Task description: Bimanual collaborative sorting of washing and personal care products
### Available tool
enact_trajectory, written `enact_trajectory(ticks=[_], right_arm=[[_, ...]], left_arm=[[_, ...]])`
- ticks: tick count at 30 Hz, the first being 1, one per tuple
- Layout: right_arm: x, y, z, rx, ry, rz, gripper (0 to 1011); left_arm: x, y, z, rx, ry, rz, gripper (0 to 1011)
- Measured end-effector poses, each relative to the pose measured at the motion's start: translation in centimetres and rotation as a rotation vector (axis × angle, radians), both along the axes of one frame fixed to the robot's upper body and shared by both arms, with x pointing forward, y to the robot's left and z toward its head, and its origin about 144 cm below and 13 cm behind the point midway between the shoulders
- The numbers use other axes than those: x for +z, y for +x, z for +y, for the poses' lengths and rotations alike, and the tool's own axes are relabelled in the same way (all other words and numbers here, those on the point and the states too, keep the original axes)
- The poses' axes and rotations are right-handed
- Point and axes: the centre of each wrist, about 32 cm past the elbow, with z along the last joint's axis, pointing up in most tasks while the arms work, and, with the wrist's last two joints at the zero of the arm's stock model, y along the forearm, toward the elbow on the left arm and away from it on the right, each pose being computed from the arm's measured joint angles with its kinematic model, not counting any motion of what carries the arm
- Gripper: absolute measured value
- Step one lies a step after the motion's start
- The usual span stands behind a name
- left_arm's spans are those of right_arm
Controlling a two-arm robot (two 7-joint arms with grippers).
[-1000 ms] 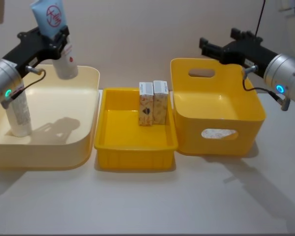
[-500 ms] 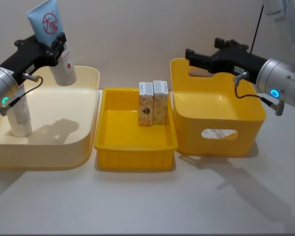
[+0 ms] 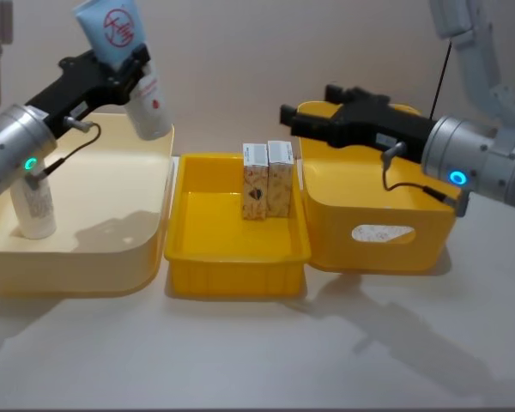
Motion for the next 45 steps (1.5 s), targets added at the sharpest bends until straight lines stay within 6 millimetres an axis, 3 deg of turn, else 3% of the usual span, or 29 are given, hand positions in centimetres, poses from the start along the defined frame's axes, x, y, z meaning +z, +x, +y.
enact_trajectory(ticks=[13, 32, 45], right_arm=[[-0.9, -0.4, 2.3, 0.08, -0.023, -0.003, 1001], [-2.6, -1.0, 4.9, -0.039, -0.086, -0.098, 1001], [-3.3, -1.2, 6.5, -0.051, -0.124, -0.073, 1001]], left_arm=[[0.9, 0.1, -1.9, -0.114, -0.028, 0.031, 308], [0.8, -1.0, -2.9, -0.162, -0.03, 0.09, 308], [1.3, -1.3, -3.7, -0.193, -0.018, 0.091, 308]])
